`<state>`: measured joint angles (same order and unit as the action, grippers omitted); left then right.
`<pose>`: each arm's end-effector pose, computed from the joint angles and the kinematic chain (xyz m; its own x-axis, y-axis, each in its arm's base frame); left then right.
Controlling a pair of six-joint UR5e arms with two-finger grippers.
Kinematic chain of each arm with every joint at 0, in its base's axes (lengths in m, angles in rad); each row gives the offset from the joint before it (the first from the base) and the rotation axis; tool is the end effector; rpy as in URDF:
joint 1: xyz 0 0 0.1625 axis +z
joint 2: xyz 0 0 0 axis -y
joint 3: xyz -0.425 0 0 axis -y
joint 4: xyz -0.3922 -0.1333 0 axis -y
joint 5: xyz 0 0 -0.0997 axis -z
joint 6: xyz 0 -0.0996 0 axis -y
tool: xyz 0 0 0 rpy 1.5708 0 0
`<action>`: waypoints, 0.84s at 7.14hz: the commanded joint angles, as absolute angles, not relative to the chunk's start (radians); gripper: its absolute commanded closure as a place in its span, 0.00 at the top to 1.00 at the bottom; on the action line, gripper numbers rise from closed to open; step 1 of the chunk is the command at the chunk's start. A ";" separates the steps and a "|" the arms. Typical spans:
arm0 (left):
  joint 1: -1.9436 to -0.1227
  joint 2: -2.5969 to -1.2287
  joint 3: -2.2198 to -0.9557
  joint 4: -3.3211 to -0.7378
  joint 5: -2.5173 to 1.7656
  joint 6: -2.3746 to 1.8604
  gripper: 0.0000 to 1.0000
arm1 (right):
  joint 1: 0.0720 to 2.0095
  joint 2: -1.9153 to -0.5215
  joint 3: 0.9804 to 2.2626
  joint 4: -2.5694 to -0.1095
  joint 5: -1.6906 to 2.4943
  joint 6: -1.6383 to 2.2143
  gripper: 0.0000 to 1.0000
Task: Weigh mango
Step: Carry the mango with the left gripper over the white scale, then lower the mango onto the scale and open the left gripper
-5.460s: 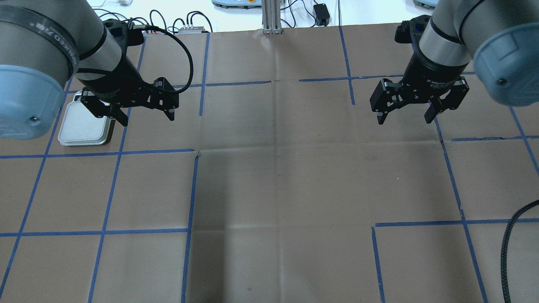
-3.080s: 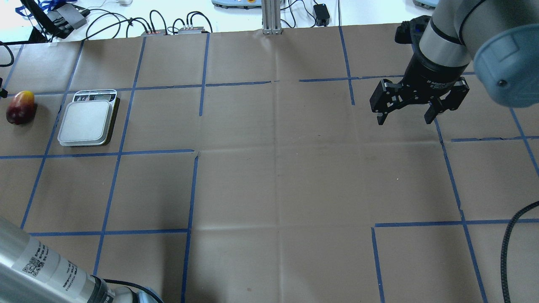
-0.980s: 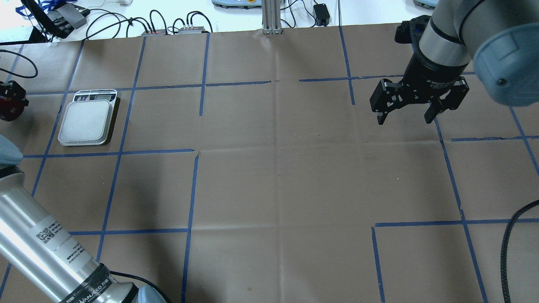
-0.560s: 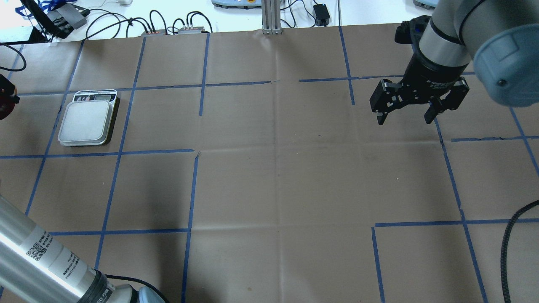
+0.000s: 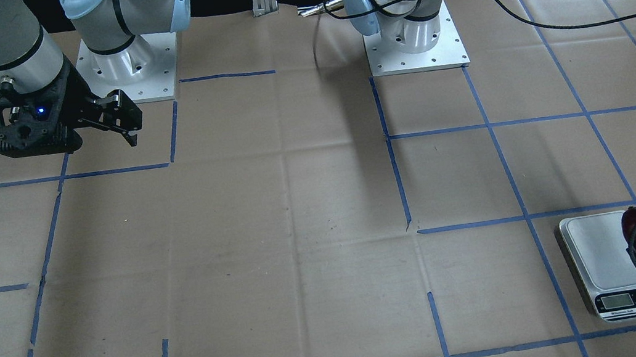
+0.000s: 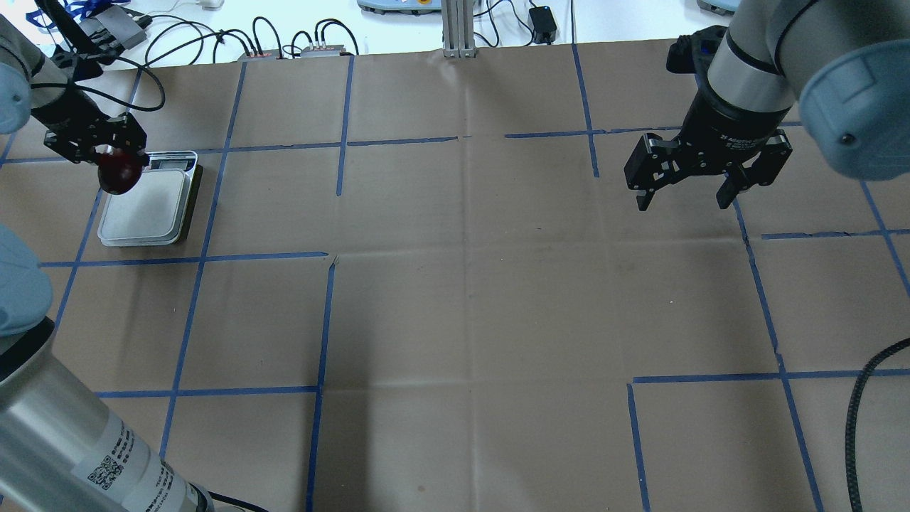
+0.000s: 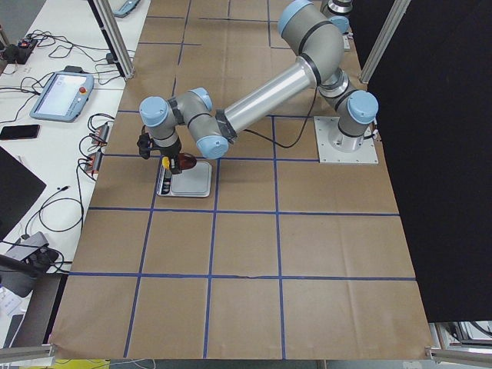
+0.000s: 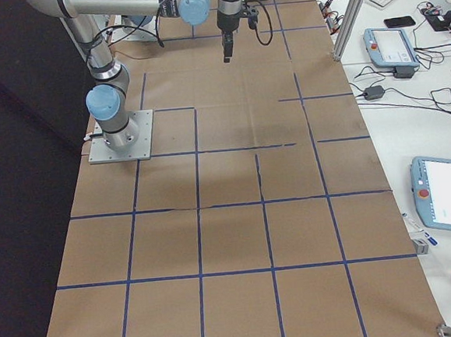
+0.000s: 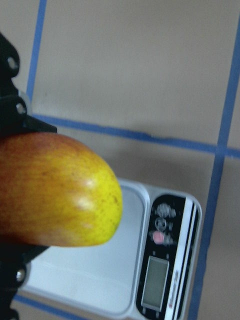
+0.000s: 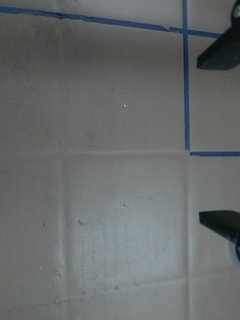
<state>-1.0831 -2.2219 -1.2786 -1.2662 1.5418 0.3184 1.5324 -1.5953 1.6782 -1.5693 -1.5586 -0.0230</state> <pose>0.2166 -0.6989 0.2580 -0.9844 -0.1700 0.0445 -0.1682 0.9848 0.0425 0.1163 -0.4762 0.4473 -0.9998 0.0165 -0.0141 0.0153 0.9963 0.0840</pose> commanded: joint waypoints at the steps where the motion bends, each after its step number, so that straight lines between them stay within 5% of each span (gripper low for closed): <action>1: -1.083 -2.264 -1.278 -1.250 1.548 0.319 0.40 | 1.532 -1.595 1.678 -1.569 -1.559 -0.023 1.00; 2: -1.080 -2.266 -1.288 -1.249 1.546 0.321 0.45 | 1.532 -1.595 1.678 -1.569 -1.559 -0.023 1.00; 3: -1.080 -2.267 -1.287 -1.249 1.545 0.319 0.98 | 1.532 -1.595 1.678 -1.569 -1.559 -0.023 1.00; 6: -1.081 -2.231 -1.266 -1.250 1.551 0.319 1.00 | 1.532 -1.595 1.678 -1.569 -1.559 -0.023 1.00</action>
<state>-1.0802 -2.2518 -1.2735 -1.2490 1.5491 0.3191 1.5324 -1.5954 1.6782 -1.5692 -1.5585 -0.0230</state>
